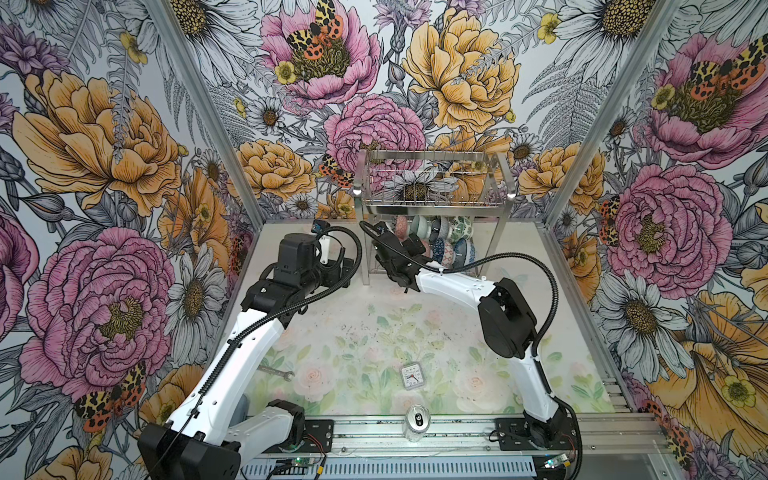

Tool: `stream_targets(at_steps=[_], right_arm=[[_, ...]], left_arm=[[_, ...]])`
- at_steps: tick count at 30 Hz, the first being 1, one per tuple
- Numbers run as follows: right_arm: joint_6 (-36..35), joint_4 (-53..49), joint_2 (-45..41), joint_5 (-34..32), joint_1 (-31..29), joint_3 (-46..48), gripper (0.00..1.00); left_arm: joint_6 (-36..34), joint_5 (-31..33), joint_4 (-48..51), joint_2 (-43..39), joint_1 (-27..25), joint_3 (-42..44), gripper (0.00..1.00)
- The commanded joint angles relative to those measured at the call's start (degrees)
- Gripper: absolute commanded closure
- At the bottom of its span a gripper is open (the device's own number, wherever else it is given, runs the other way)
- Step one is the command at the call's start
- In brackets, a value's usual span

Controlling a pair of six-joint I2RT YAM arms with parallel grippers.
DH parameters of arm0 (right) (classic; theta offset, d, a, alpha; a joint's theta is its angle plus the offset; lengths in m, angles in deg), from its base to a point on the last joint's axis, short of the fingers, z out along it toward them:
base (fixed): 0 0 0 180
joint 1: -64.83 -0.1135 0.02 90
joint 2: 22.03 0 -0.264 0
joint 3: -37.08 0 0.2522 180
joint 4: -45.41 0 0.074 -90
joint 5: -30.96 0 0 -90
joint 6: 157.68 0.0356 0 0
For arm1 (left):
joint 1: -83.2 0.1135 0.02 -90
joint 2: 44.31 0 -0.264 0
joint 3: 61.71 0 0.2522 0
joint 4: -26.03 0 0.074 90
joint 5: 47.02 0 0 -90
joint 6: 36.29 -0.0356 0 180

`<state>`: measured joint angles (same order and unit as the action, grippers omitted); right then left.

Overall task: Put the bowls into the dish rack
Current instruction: 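Lower the leaf-patterned bowl into a rack slot with the right gripper, then open the right gripper and draw it back from the rack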

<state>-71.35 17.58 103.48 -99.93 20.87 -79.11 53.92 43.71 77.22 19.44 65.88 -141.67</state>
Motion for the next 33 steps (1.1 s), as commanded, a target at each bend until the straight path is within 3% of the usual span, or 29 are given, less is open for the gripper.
stream_targets(at_steps=[1, 9, 17, 21, 26, 29, 33], right_arm=[[0.6, 6.0, -5.1, 3.3, -0.4, 4.5, 0.0], [-0.6, 15.9, -15.0, 11.3, -0.4, 19.0, 0.0], [-2.0, 32.6, -37.2, 20.9, 1.9, 45.4, 0.0], [-1.4, 33.2, -51.3, 25.4, 6.5, 57.4, 0.0], [-0.3, 33.1, -69.4, 25.2, 14.5, 71.0, 0.0], [1.2, 32.1, -77.6, 23.3, 20.4, 77.8, 0.0], [3.9, 33.6, -82.8, 19.7, 27.6, 85.9, 0.0]], left_arm=[[0.6, -0.3, -1.2, -0.2, 0.7, 0.6, 0.01], [0.0, 1.6, -1.9, -0.5, 0.7, 1.3, 0.01], [-1.3, 4.4, -5.4, -2.7, 0.5, 3.6, 0.01], [-3.9, 7.9, -6.1, -4.0, 0.1, 3.3, 0.01], [-5.5, 12.6, -9.3, -7.5, 0.2, 3.8, 0.01], [-2.9, 13.8, -16.3, -10.5, -0.5, 9.4, 0.01], [0.1, 21.8, -31.8, -12.7, -2.9, 22.2, 0.01]])
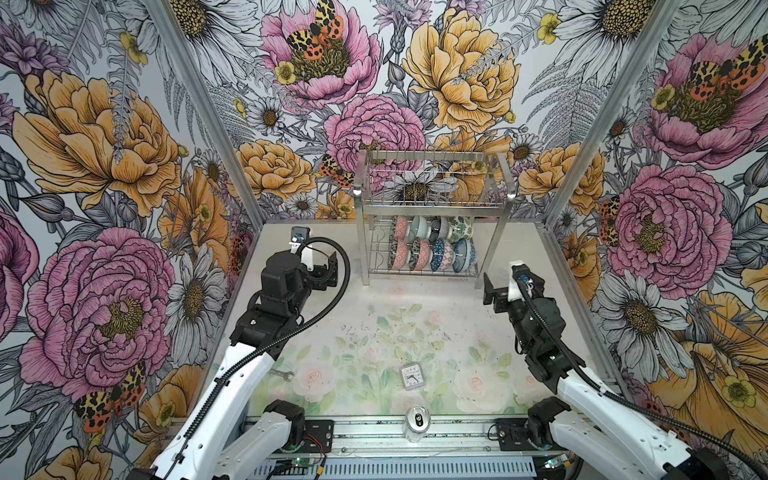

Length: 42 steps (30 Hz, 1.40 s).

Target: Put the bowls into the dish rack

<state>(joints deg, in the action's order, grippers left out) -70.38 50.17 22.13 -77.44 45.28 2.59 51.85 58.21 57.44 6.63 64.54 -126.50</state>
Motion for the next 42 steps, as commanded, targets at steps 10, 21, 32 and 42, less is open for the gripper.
stream_targets(at_steps=[10, 21, 32, 42], right_arm=[[6.8, 19.9, 19.9, -8.4, 9.8, 7.8, 0.0], [5.3, 33.4, 41.3, -0.9, 15.2, 0.1, 0.0], [8.6, 33.4, 44.3, 3.8, 19.1, -1.0, 0.0], [8.6, 32.8, 43.9, 3.6, 19.0, -0.8, 0.0]], left_arm=[[-2.7, 13.5, -43.6, 15.7, 1.2, 25.0, 0.01], [-8.3, 4.8, -62.8, 34.4, 8.2, 25.7, 0.01], [1.6, -9.2, -70.5, 37.7, 18.9, 29.1, 0.01], [0.3, -6.2, -72.0, 37.8, 17.2, 29.7, 0.01]])
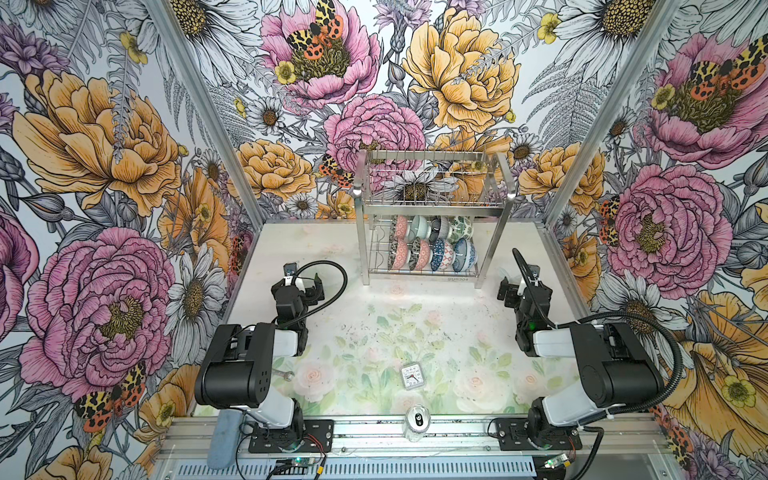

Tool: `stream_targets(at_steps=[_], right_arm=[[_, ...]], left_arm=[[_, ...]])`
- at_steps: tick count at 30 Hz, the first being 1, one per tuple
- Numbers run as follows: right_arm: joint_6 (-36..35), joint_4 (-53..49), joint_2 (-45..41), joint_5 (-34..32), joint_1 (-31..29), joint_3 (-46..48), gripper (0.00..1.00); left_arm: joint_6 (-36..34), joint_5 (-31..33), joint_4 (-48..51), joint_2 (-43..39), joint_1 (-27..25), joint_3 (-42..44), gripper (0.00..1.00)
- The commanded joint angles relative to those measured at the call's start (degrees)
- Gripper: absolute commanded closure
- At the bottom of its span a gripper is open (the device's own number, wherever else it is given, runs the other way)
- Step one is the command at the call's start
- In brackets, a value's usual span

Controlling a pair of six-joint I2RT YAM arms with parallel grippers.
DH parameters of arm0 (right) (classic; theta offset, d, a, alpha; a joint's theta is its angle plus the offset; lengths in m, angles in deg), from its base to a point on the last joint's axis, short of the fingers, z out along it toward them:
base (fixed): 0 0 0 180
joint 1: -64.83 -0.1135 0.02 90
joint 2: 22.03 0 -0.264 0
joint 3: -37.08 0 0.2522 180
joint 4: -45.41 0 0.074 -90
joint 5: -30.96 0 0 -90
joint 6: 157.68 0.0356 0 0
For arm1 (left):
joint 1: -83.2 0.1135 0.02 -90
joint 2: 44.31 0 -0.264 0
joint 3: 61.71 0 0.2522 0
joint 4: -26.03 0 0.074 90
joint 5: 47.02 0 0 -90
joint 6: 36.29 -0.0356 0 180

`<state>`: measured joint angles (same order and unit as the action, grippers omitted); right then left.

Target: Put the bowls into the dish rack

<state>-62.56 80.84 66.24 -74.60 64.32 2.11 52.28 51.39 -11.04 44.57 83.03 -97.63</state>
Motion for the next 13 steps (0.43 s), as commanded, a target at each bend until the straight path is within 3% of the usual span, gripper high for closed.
stream_targets(at_steps=[1, 13], right_arm=[[0.8, 2.4, -0.2, 0.8, 0.0, -0.3, 0.0], [0.7, 2.4, -0.3, 0.6, -0.2, -0.3, 0.0]], left_arm=[[-0.1, 0.7, -4.1, 0.0, -1.3, 1.0, 0.01], [0.0, 0.0, -3.5, 0.0, -0.9, 0.8, 0.01]])
